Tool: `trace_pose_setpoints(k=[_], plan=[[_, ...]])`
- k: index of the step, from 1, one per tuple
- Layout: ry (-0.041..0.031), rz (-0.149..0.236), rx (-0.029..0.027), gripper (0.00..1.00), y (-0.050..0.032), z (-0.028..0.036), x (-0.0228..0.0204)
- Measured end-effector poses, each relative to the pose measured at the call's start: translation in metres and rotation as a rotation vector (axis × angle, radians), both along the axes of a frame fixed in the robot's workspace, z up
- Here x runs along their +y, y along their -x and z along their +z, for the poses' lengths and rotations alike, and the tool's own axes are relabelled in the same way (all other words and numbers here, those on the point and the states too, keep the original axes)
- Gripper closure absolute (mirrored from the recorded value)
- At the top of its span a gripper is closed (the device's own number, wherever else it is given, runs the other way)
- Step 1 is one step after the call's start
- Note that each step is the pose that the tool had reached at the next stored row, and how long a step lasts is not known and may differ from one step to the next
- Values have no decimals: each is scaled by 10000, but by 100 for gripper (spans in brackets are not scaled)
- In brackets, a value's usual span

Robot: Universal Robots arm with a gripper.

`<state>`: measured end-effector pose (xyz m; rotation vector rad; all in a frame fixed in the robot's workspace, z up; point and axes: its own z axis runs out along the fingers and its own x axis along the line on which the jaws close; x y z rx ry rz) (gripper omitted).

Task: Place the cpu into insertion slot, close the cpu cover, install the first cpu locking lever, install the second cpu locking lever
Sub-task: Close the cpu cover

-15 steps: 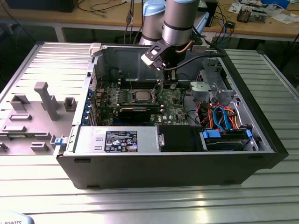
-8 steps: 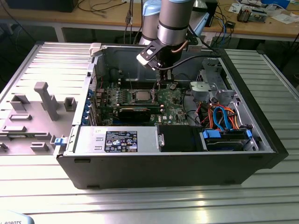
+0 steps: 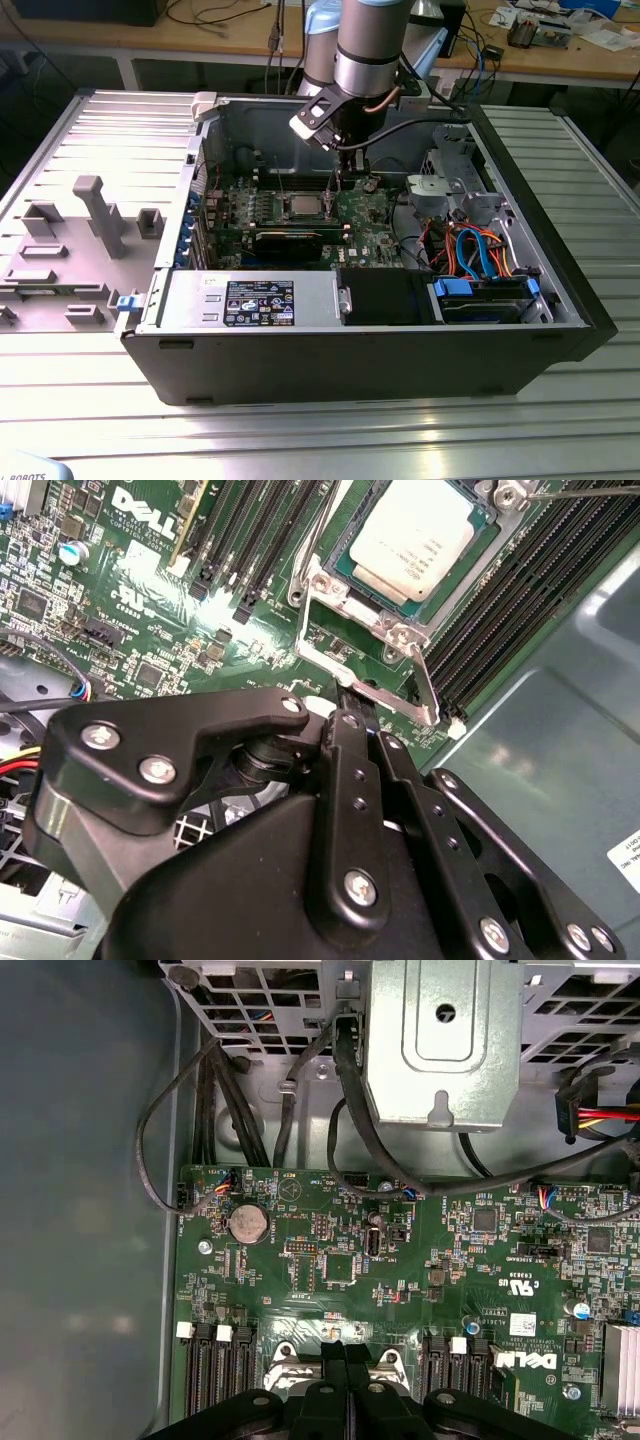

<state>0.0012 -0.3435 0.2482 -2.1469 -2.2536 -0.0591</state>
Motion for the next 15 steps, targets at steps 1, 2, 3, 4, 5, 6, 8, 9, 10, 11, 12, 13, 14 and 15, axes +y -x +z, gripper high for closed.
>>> trace_pose_setpoints(k=[1,2,3,4,5,6,8,9,10,11,12,13,14,15], plan=[[0,-3,0,89,4,0,0],[0,-3,0,89,8,0,0],[0,-1,0,89,12,0,0],[0,0,0,89,19,0,0],[1,-1,0,89,27,0,0],[0,0,0,89,38,0,0],[0,0,0,89,63,0,0],[0,-1,0,89,74,0,0],[0,-1,-1,89,91,0,0],[0,-1,-1,89,102,0,0],[0,0,0,89,104,0,0],[0,1,0,89,104,0,0],[0,1,0,89,104,0,0],[0,-1,0,89,104,0,0]])
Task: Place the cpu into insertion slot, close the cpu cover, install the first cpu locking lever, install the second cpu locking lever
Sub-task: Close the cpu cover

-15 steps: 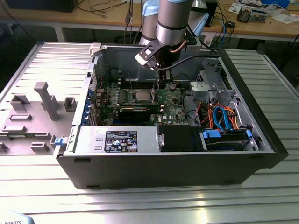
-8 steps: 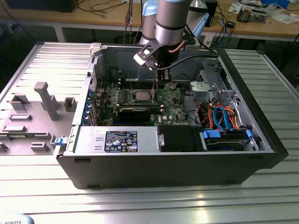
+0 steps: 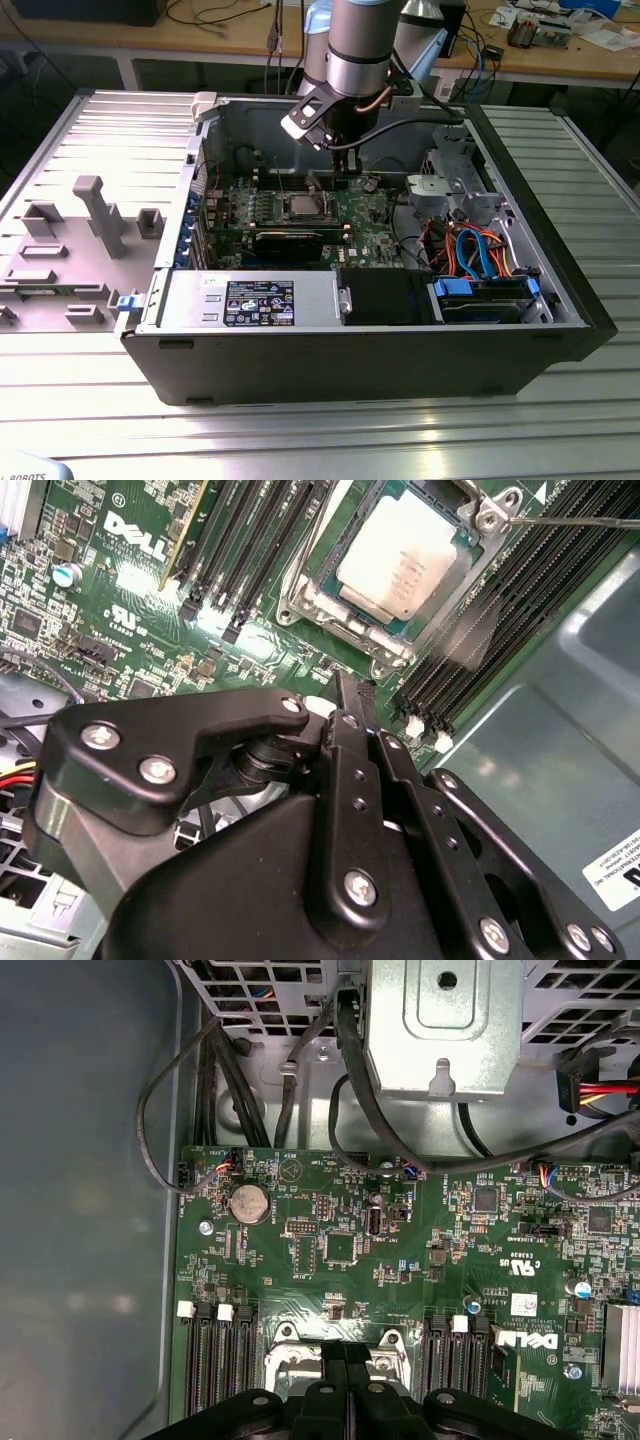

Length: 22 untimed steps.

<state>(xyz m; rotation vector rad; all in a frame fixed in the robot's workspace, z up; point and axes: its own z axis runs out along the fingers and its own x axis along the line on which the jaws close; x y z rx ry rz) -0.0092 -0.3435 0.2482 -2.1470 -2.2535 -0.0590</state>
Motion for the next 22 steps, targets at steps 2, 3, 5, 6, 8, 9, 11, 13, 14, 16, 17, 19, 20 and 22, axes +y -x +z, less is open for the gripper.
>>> trace_pose_setpoints(k=[2,3,5,6,8,9,11,13,14,16,17,19,20,22], plan=[[0,1,0,89,0,0,0],[0,1,0,89,1,0,0],[0,0,0,89,15,-1,0],[0,1,0,89,28,-1,0],[-3,2,0,89,86,-4,0],[-2,1,-1,89,136,-8,0],[-1,1,0,89,256,-17,0],[-1,2,0,89,366,-23,0],[-3,3,-2,89,387,-25,0],[-1,4,0,89,411,-25,0],[1,4,0,89,413,-25,0],[-1,6,0,89,413,-26,0],[-1,6,0,89,413,-26,0],[-1,5,0,89,414,-25,0]])
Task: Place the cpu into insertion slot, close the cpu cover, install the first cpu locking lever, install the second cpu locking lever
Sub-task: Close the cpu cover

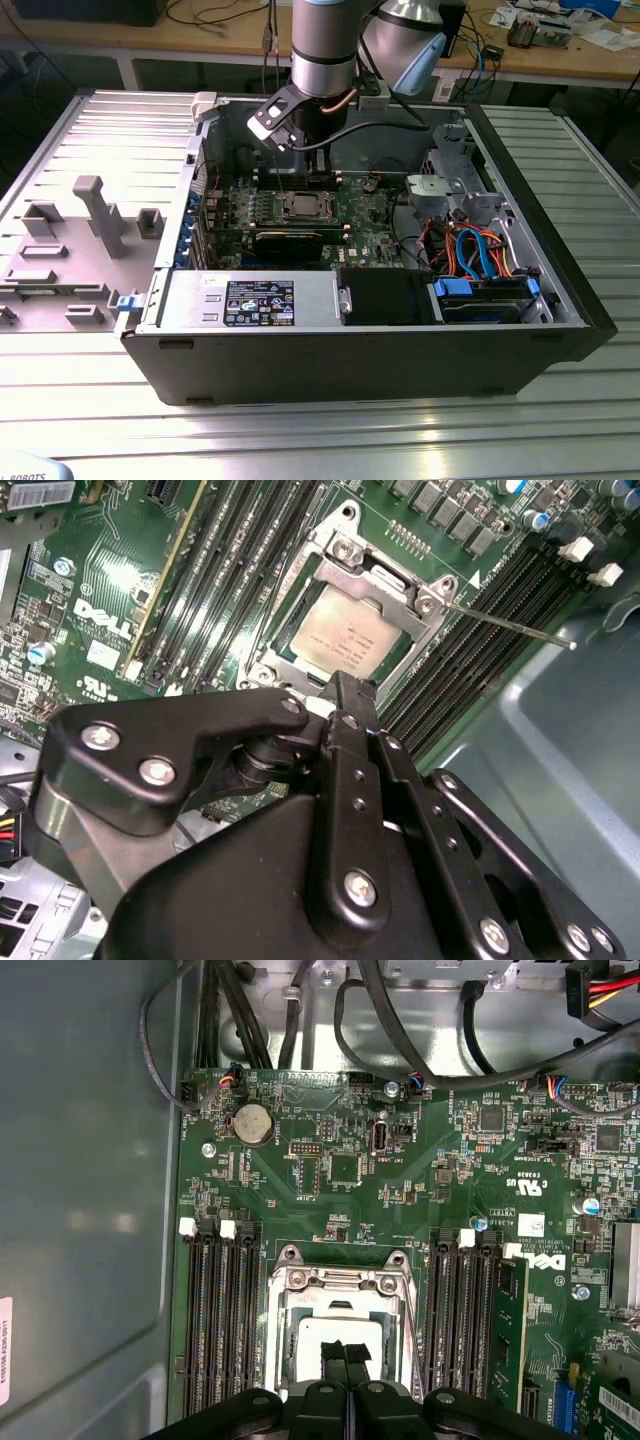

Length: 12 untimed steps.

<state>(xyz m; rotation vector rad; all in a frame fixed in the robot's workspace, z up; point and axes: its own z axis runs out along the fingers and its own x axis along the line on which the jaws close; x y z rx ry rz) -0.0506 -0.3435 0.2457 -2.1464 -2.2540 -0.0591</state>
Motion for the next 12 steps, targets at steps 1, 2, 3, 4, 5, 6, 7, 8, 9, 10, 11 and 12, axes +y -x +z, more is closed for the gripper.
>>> trace_pose_setpoints(k=[1,2,3,4,5,6,7,8,9,10,11,12], plan=[[0,0,0,89,0,0,0],[1,0,0,89,1,0,0],[-1,0,-1,89,1,0,0],[0,0,0,89,2,0,0],[0,0,0,89,2,0,0],[0,0,0,89,3,0,0],[0,0,0,89,3,0,0],[0,0,0,89,3,0,0],[0,0,0,89,3,0,0],[0,0,0,89,4,0,0],[0,0,0,89,4,0,0],[0,0,0,89,4,0,0]])
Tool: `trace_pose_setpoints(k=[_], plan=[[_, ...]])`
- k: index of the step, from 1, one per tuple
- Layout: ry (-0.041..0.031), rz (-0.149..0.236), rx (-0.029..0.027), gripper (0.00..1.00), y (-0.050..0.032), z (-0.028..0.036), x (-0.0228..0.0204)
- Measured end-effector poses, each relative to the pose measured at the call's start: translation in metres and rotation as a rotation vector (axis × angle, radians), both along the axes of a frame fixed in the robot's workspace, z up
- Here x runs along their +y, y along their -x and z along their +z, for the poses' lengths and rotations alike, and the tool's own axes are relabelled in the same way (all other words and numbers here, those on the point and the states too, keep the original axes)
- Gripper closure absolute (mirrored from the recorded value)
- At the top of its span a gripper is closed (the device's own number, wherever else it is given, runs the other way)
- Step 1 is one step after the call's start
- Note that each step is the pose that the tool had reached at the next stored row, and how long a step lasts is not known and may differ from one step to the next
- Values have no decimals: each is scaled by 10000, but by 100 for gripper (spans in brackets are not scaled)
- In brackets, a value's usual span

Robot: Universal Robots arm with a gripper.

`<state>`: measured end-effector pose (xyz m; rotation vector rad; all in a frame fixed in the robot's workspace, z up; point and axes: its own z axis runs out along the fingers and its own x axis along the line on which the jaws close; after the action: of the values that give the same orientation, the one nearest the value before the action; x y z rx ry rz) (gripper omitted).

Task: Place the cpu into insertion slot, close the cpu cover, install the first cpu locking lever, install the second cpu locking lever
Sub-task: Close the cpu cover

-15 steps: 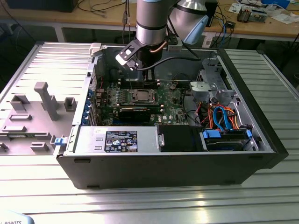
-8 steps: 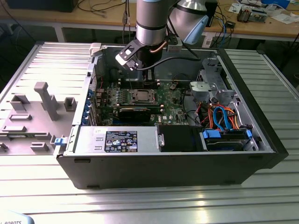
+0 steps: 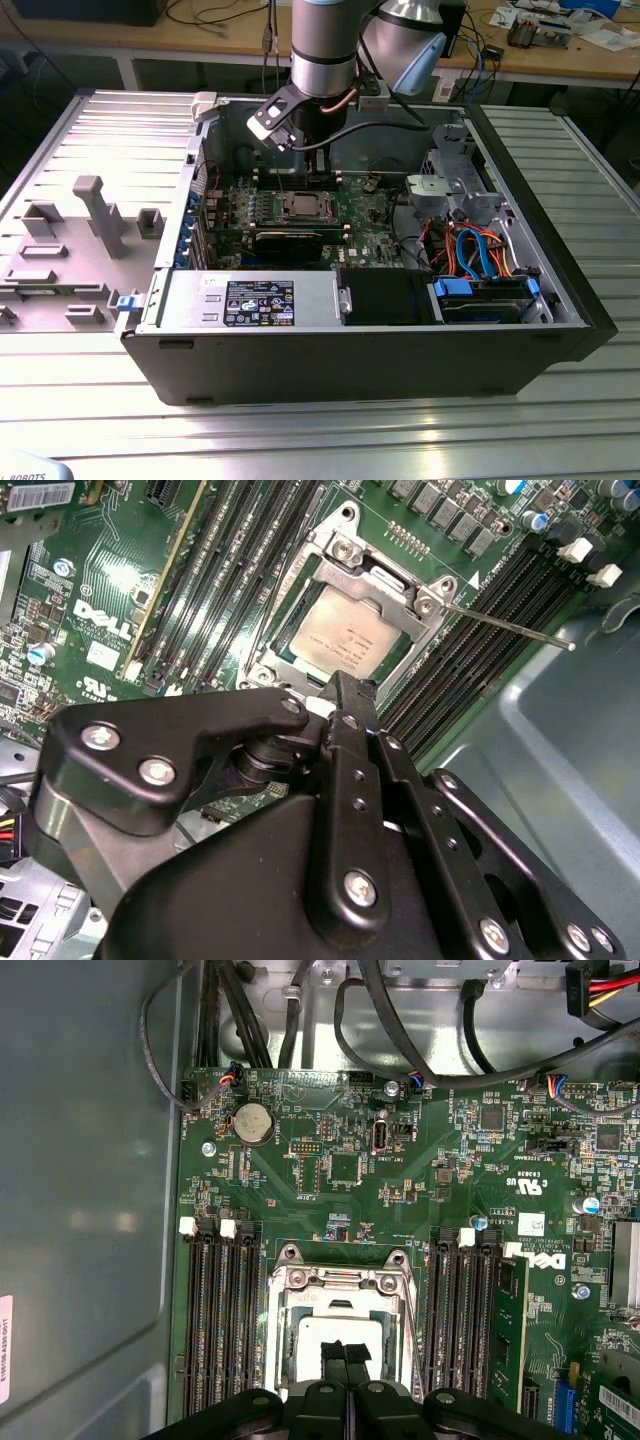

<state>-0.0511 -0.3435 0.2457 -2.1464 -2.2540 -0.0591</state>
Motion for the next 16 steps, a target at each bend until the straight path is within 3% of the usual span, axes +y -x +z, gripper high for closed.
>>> trace_pose_setpoints(k=[7,16], plan=[[-1,-1,0,89,41,-2,0],[-1,1,-1,89,236,-27,0]])
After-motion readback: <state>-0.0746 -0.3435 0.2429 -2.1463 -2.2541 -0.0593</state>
